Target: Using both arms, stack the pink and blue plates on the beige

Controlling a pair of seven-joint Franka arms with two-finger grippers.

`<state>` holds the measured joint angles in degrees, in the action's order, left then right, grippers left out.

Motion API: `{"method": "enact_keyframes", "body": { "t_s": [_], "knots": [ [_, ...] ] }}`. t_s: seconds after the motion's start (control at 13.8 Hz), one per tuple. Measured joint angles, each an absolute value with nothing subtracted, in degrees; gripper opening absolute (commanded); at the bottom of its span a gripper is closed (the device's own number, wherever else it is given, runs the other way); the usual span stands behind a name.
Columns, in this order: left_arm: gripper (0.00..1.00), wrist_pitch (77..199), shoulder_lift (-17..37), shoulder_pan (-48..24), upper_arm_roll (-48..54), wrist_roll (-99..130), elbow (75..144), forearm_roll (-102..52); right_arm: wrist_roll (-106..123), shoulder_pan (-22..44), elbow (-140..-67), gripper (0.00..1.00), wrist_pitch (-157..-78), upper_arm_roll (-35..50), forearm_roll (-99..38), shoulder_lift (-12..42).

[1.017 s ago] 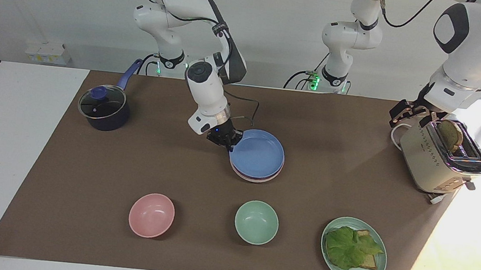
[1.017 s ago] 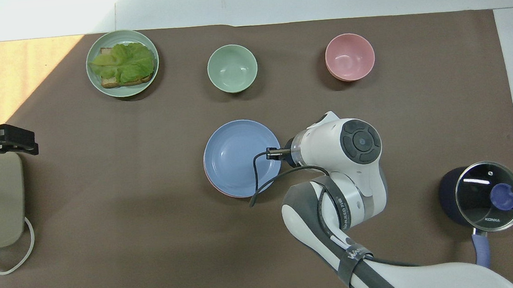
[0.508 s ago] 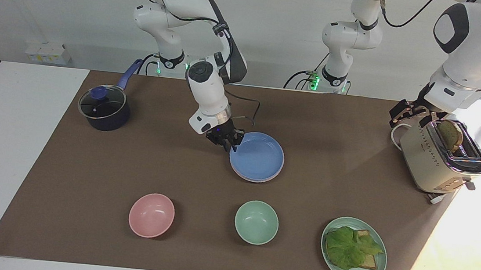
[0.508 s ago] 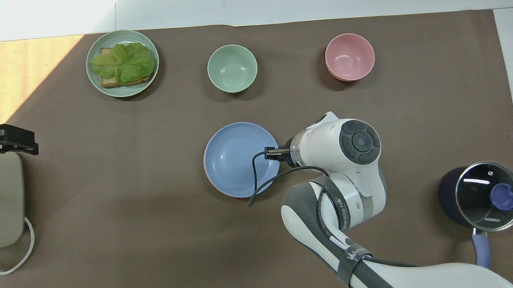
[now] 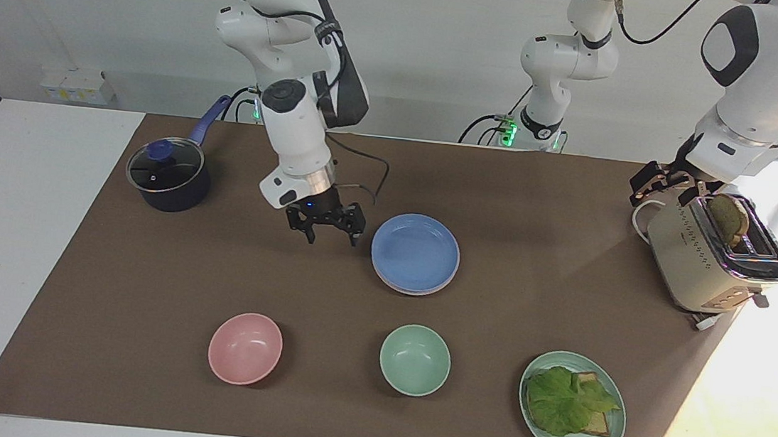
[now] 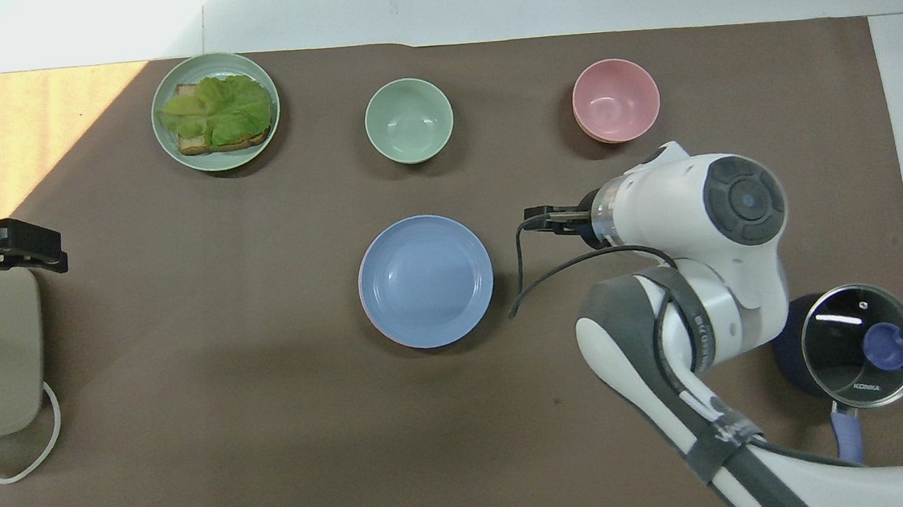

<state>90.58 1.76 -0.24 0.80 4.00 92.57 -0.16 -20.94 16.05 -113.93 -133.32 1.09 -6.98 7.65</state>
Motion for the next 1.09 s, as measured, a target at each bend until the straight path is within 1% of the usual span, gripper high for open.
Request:
{"method": "enact_keyframes", "body": {
  "t_s": [0.22,0.44,0.65,0.87,1.09],
  "knots": [
    [1.00,90.6,1.8,-0.2,0.8,4.0,92.6,-0.2,-20.8,10.0,-110.4,1.00,-125.3,1.0,-2.9,3.9],
    [1.00,90.6,1.8,-0.2,0.8,4.0,92.6,-0.2,-15.7,3.8,-106.7,1.00,-118.2,0.9,-2.1,1.2],
    [1.00,90.6,1.8,-0.2,0.8,4.0,92.6,-0.2,-7.7,-2.5,-100.3,1.00,-108.4,0.8,-1.8,0.0],
    [1.00,90.6,1.8,-0.2,0.8,4.0,92.6,-0.2,-2.8,-4.9,-93.8,1.00,-100.2,0.8,0.4,-0.2],
    [1.00,90.6,1.8,-0.2,0.8,4.0,92.6,-0.2,0.1,-5.2,-89.8,1.00,-93.5,0.8,1.5,-0.1]
  ]
}}
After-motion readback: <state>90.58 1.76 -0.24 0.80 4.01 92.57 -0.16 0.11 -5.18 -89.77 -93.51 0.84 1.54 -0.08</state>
